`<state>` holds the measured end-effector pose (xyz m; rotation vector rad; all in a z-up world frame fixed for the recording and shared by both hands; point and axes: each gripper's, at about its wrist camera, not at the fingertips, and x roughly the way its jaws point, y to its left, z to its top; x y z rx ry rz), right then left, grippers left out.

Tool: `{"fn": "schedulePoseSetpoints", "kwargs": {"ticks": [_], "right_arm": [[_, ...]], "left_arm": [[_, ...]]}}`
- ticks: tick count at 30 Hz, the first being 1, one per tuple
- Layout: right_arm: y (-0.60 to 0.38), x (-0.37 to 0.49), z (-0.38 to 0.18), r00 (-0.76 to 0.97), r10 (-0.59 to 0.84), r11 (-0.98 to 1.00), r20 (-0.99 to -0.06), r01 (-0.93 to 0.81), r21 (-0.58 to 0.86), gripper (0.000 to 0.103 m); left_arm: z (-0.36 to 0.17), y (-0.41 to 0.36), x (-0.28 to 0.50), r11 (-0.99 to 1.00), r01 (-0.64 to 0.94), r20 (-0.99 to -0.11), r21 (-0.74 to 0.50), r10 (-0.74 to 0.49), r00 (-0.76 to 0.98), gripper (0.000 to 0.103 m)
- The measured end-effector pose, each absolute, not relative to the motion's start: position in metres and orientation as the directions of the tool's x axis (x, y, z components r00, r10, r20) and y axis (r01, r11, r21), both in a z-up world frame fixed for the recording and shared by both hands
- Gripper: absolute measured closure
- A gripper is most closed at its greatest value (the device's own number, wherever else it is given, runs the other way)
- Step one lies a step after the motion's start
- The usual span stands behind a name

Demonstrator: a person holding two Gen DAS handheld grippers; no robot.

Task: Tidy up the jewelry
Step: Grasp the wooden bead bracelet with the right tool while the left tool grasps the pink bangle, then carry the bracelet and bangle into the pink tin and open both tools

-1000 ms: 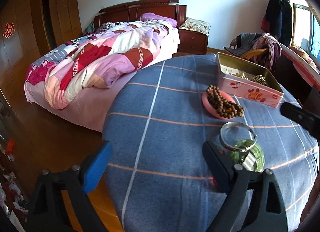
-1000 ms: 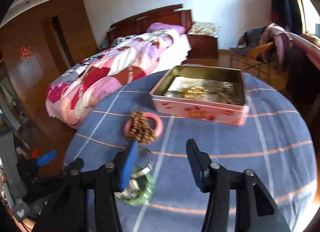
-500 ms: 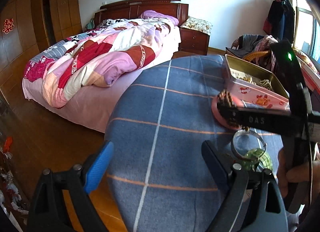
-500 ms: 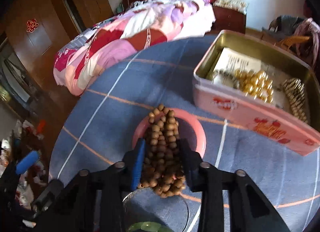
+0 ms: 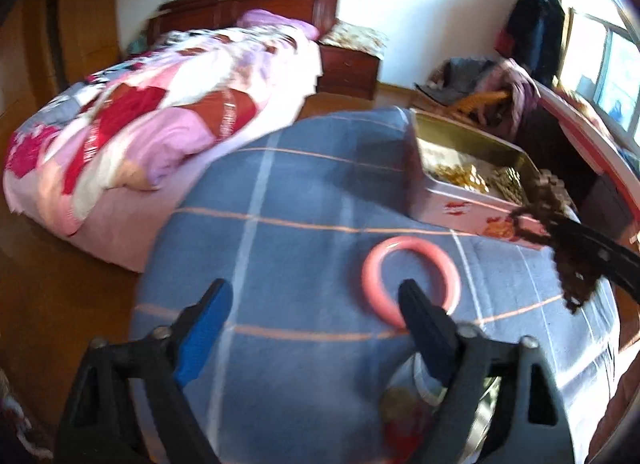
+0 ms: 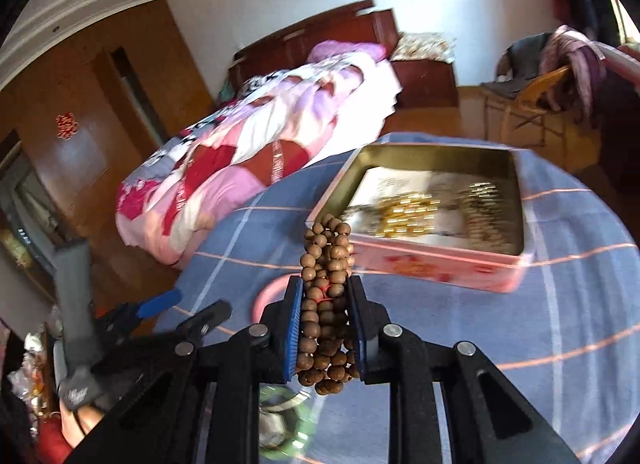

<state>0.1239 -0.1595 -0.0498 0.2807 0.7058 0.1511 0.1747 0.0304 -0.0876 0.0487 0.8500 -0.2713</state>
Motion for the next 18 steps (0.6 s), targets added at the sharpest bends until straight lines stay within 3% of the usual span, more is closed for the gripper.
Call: {"fn": "schedulePoseSetpoints", "kwargs": {"ticks": [2,4,9,13,18], "right_arm": [[-0.167,0.116,-0.052,0.757,0.201,0.958,-0.622,-0.018,0.288,0.081],[-0.172,0.112,-0.053,0.755,0.195,0.957,-0.626,-0.006,0.291,0.081],[-0.182,0.102,-0.06,0.751,0.185,0.956,-0.634,0.012,0.293,0.081],[-0.188,0.1,-0.066,0.746,0.192,0.949,-0.637,0.025,0.315,0.081],[-0.194,0.096,-0.064,0.755,0.19,0.942,-0.628,0.04,0.333,0.081]], "left_arm": [[-0.096,0.01,0.185,0.954,0.298,-0.773,-0.026,-0.208,0.599,0.037],[-0.105,-0.004,0.194,0.948,0.319,-0.802,0.004,-0.187,0.567,0.044],[-0.111,-0.017,0.198,0.942,0.335,-0.821,0.011,-0.183,0.541,0.048],[-0.11,-0.026,0.193,0.928,0.371,-0.81,0.025,-0.199,0.551,0.092],[-0.108,-0.029,0.19,0.925,0.378,-0.805,0.027,-0.204,0.557,0.092]]}}
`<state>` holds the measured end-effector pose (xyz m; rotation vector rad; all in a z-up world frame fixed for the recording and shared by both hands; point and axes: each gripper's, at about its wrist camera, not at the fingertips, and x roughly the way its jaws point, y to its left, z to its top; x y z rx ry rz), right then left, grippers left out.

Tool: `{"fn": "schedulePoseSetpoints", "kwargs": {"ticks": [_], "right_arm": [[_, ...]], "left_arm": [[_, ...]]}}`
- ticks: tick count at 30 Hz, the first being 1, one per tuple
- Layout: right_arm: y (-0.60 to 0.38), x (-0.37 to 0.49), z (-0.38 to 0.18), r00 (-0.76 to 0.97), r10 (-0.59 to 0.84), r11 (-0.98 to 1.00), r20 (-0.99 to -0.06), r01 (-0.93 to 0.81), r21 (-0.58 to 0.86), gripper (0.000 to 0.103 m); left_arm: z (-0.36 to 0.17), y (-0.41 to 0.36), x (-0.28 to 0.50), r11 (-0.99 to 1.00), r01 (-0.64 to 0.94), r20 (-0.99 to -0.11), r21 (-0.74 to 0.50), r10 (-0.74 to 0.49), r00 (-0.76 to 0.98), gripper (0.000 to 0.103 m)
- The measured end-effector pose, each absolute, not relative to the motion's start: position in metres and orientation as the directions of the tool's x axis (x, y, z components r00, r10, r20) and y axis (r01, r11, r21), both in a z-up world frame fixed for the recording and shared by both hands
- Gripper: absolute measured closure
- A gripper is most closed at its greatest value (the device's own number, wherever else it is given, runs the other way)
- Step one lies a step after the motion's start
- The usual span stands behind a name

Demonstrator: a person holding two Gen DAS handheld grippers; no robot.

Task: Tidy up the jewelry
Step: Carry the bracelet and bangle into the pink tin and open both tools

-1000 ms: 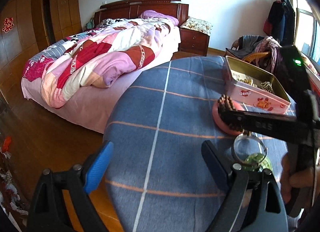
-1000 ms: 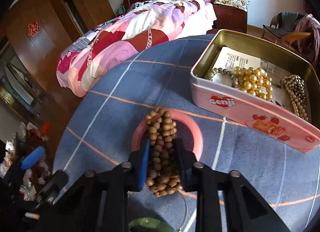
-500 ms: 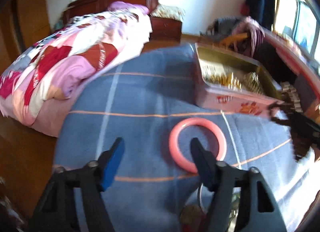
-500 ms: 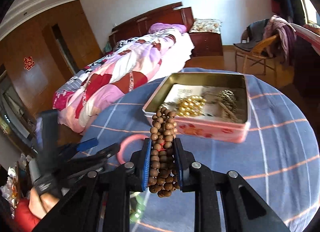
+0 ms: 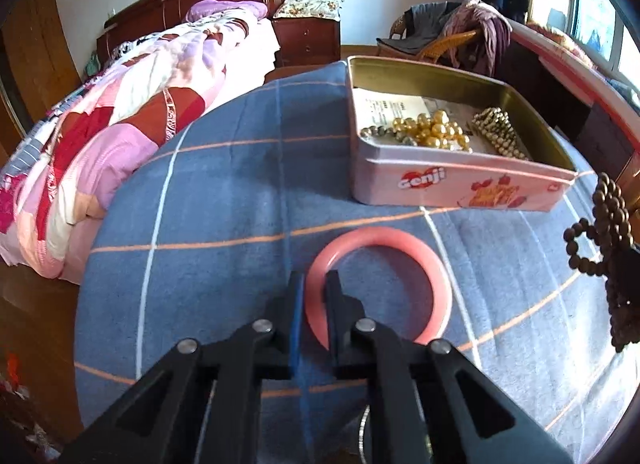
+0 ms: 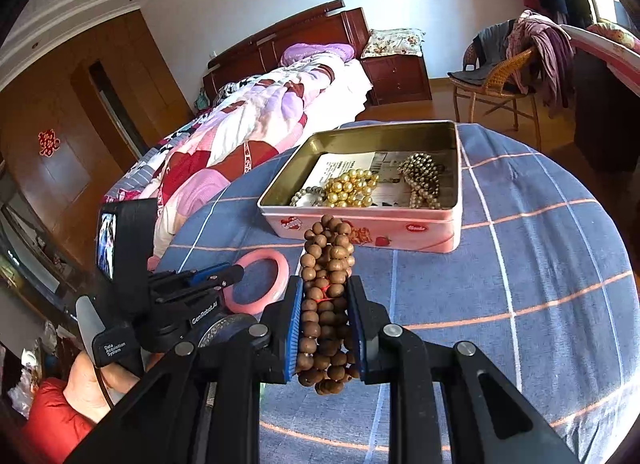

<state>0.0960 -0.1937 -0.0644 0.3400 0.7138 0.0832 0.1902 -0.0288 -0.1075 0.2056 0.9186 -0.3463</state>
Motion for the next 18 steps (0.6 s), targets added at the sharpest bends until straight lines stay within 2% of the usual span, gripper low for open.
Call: {"fn": "schedulePoseSetpoints", "kwargs": {"ticks": [8,18], "right_arm": [[-0.21,0.086,-0.054,0.789,0.152,0.938,-0.595,0.074,0.338,0.081],[-0.219,0.081,-0.036,0.826,0.106,0.943,-0.553,0.094,0.321,0.081]], "left_arm": [[-0.069,-0.018,0.161,0.918,0.395,-0.699,-0.045,-0.311,0.644,0.092],[-0.021,-0.03,0.152,0.885,0.461,-0.586,-0.063,-0.407,0.701,0.092]]}}
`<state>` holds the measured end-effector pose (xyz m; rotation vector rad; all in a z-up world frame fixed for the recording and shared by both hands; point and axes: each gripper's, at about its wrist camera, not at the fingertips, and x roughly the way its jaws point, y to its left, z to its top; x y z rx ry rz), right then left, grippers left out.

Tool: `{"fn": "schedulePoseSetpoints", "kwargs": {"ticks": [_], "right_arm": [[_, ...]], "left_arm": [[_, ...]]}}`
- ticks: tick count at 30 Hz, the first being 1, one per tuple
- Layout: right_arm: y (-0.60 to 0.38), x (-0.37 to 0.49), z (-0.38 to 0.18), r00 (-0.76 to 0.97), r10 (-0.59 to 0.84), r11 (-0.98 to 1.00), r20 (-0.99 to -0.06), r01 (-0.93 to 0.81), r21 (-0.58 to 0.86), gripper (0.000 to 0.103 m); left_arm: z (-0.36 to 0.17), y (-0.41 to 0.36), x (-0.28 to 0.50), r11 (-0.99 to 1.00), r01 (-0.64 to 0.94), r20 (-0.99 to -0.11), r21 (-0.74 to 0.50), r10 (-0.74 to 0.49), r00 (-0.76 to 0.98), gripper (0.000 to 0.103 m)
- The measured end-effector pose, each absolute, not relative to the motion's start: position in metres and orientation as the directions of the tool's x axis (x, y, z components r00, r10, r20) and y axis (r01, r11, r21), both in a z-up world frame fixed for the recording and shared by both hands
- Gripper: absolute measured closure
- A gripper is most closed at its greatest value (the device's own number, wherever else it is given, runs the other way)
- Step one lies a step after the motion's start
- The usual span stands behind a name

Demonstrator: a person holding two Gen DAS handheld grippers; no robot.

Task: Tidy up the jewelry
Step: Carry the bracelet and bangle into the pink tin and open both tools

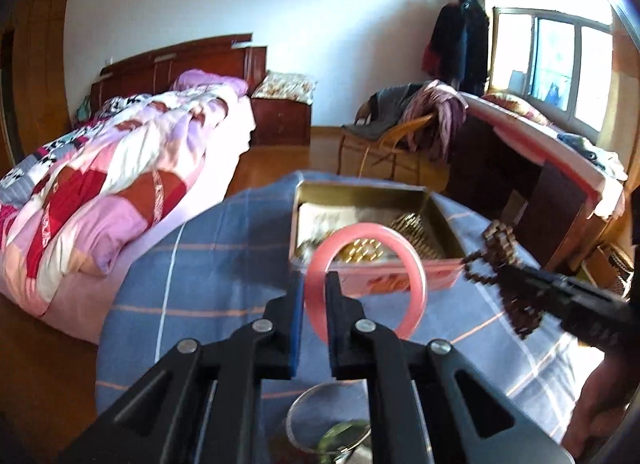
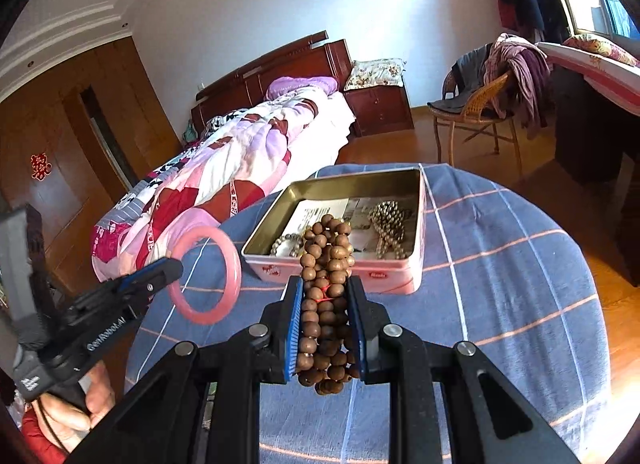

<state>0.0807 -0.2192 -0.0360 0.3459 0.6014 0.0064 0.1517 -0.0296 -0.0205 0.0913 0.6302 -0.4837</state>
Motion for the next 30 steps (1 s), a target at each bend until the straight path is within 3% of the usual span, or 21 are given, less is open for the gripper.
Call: {"fn": "schedulePoseSetpoints", "kwargs": {"ticks": [11,25,28,30], "right_arm": [[-0.249,0.132,-0.019,0.855,0.052,0.936,-0.516,0.139,0.324,0.081],[-0.272,0.216,-0.062,0.781,0.01,0.922,-0.624,0.235,0.309,0.081],[-0.271,0.219,-0.068,0.775,0.029,0.921,-0.632,0.225,0.318,0.078],[-0.272,0.219,-0.069,0.767,0.037,0.92,-0.641,0.224,0.321,0.069]], "left_arm": [[-0.017,-0.078,0.197,0.864,0.498,-0.566,-0.074,-0.447,0.693,0.092],[-0.061,-0.126,0.259,0.876,0.482,-0.679,-0.021,-0.367,0.636,0.092],[-0.066,-0.13,0.263,0.878,0.478,-0.698,-0.006,-0.346,0.627,0.092],[-0.069,-0.133,0.265,0.875,0.485,-0.719,-0.003,-0.339,0.607,0.09]]}}
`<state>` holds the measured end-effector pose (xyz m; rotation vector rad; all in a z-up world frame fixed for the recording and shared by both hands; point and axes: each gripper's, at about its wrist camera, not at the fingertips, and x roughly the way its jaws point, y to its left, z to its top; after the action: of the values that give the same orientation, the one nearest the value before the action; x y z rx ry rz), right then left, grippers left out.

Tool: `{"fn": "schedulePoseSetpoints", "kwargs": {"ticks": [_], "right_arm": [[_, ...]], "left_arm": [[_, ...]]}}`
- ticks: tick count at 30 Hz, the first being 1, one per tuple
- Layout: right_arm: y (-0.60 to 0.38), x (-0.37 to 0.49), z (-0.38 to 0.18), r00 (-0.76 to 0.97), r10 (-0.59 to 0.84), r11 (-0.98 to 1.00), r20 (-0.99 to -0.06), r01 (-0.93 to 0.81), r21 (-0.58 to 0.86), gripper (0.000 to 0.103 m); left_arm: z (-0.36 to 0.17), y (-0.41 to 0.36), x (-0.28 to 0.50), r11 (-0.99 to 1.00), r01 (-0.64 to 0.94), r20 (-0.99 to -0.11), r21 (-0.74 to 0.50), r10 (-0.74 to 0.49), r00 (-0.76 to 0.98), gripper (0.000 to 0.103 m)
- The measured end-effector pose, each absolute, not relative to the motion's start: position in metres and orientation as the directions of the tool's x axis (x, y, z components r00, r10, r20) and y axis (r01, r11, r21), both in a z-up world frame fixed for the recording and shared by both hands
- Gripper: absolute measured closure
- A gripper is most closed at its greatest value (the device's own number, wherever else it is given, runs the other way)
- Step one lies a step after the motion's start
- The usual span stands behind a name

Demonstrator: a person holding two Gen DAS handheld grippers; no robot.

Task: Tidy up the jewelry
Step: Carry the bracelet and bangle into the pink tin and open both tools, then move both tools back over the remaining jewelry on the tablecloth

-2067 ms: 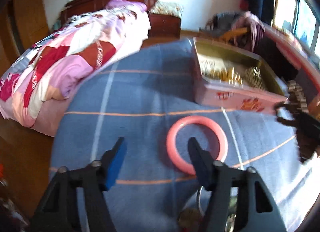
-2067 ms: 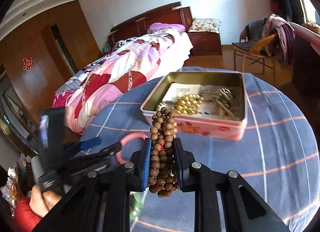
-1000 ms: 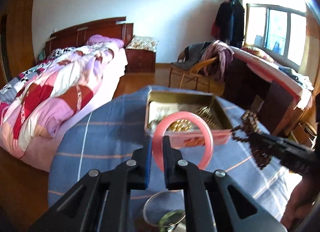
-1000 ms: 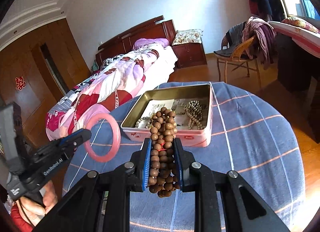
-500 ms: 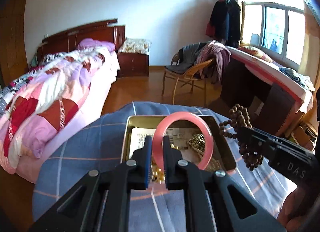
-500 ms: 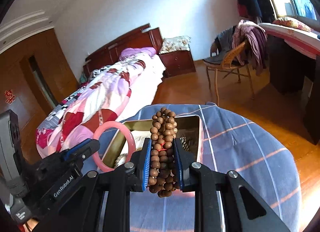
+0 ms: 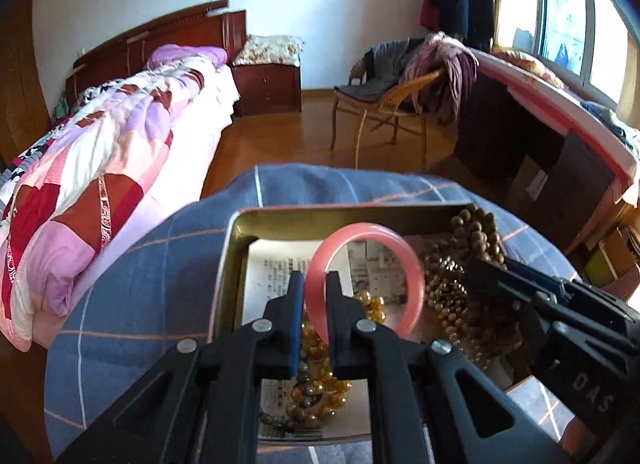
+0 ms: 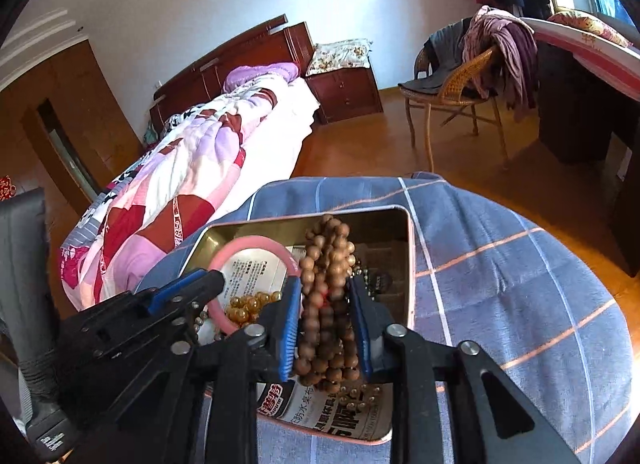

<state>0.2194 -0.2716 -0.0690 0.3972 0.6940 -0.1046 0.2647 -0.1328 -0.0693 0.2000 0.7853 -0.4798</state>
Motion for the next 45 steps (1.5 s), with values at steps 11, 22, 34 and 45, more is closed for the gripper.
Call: {"fn": "schedulePoseSetpoints", "kwargs": {"ticks": [11,22,34,45], "right_arm": [[-0.261,0.173,-0.032,0.801,-0.045,0.927,-0.597,0.256,0.274,0.038],[-0.239,0.112,-0.033,0.778,-0.071,0.92,-0.624,0.293,0.261,0.038],[-0.206,0.068,-0.044,0.756,-0.064,0.947,-0.652,0.251,0.198,0.038],[-0.168,0.036,-0.063,0.754,-0.029,0.98,-0.656,0.151,0.13,0.038]], "left_arm": [[-0.033,-0.106,0.232,0.918,0.396,-0.674,0.016,-0.283,0.682,0.017],[-0.028,-0.084,0.172,0.91,0.407,-0.672,0.077,-0.254,0.695,0.01],[-0.039,-0.037,0.122,0.928,0.368,-0.674,0.062,-0.233,0.701,0.01],[-0.06,0.017,0.088,0.947,0.315,-0.669,0.056,-0.198,0.716,0.01]]}}
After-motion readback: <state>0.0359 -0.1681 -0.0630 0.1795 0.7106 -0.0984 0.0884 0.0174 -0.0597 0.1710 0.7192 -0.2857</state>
